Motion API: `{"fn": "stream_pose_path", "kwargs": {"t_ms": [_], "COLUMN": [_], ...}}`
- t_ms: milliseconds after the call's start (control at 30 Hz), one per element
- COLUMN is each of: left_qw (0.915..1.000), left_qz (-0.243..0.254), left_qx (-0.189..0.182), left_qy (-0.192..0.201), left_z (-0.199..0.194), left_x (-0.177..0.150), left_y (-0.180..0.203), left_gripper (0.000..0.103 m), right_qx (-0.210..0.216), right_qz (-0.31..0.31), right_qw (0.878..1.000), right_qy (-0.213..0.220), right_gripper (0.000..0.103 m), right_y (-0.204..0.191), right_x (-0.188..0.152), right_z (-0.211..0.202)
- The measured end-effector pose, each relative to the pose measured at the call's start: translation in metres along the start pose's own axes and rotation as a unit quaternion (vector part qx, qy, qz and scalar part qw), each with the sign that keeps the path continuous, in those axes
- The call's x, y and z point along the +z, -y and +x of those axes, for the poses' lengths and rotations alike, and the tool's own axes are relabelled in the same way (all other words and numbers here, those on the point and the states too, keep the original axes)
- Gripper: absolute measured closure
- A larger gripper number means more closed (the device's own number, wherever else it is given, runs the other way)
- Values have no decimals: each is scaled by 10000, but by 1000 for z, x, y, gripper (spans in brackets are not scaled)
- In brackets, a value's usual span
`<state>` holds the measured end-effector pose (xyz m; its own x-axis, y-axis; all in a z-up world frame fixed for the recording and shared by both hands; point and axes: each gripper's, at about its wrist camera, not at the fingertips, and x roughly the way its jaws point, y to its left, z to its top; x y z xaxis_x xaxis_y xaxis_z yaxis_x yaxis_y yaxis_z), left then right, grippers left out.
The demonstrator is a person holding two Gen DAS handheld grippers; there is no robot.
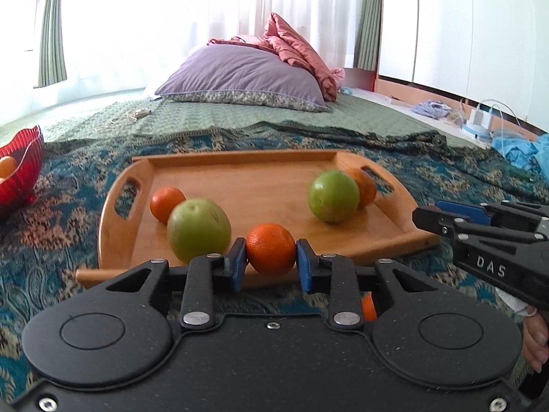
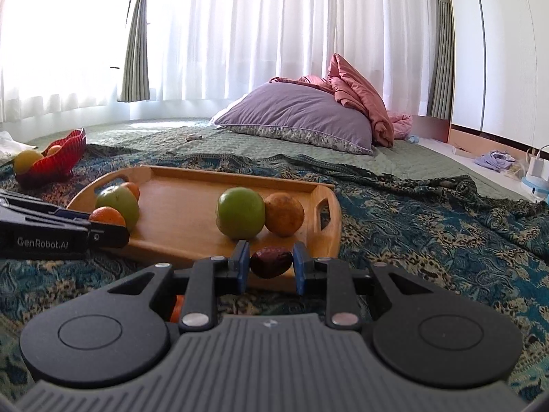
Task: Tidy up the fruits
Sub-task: 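Lift the tangerine over the tray with the left gripper while the right gripper carries the date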
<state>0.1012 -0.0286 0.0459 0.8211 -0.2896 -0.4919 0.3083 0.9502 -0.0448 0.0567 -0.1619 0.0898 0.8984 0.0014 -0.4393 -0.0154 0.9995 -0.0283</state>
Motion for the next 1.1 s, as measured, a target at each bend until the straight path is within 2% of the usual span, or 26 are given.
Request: {"fn": "stream_pose_path", "kwargs": {"t_ms": [133, 233, 500, 667, 1100], "left_qw": [9999, 9997, 9960, 9924, 9886], "left_qz": [-114, -216, -614, -677, -648], "left_qx": [4, -6, -63, 24, 110], "left_qy": [124, 65, -648, -1031, -1352], "left_z": [9, 22, 85, 115, 149], "left_x": [27, 49, 86, 86, 78], "left_y": [-13, -27, -69, -81, -80], "left_gripper": [74, 74, 74, 74, 74], "right_qx": [165, 283, 300, 261, 314], "right_qz": [387, 558, 1094, 1197, 931], "right_qw": [9991, 9977, 9891, 9820, 9775], "right_qy": [-71, -257, -943, -1438, -1866], "right_gripper": [72, 72, 72, 72, 71], "right_y": [4, 8, 22, 26, 6], "right_x": [28, 48, 89, 95, 87], "right_z": [26, 48, 120, 157, 194]}}
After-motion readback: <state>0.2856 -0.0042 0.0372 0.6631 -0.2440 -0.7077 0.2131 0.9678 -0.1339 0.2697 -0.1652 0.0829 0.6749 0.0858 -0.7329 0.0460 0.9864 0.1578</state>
